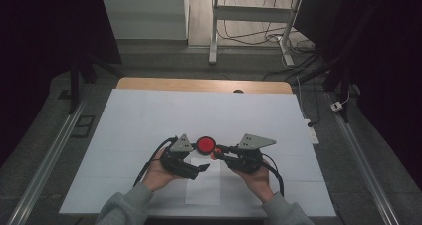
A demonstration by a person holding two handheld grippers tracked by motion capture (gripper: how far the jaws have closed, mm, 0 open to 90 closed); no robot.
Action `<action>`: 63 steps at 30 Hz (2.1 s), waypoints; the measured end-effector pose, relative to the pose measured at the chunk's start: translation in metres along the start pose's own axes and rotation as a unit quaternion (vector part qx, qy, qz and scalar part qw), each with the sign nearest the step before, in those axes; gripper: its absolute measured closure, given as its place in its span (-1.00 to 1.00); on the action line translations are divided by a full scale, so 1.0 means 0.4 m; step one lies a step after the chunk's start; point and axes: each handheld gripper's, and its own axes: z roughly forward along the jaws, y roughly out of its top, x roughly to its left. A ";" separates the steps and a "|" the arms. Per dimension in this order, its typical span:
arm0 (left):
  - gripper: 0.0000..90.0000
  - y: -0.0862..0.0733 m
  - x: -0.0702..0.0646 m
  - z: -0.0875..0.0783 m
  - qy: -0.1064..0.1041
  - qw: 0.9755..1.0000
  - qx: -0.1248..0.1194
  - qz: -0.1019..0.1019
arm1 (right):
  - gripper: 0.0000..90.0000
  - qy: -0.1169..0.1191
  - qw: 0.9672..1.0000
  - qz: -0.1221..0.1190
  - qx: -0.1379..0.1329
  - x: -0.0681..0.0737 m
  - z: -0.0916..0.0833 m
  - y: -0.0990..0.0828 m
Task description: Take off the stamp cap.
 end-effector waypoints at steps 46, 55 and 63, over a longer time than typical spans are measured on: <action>0.03 0.000 -0.041 0.066 0.038 0.998 0.000 0.057 | 0.59 0.008 1.000 0.000 0.009 0.009 0.024 -0.007; 0.15 -0.001 -0.042 0.073 0.042 0.997 0.004 0.066 | 0.59 0.008 1.000 0.001 0.009 0.008 0.024 -0.007; 0.26 -0.001 -0.042 0.073 0.043 0.996 0.005 0.073 | 0.59 0.008 1.000 0.000 0.009 0.008 0.026 -0.009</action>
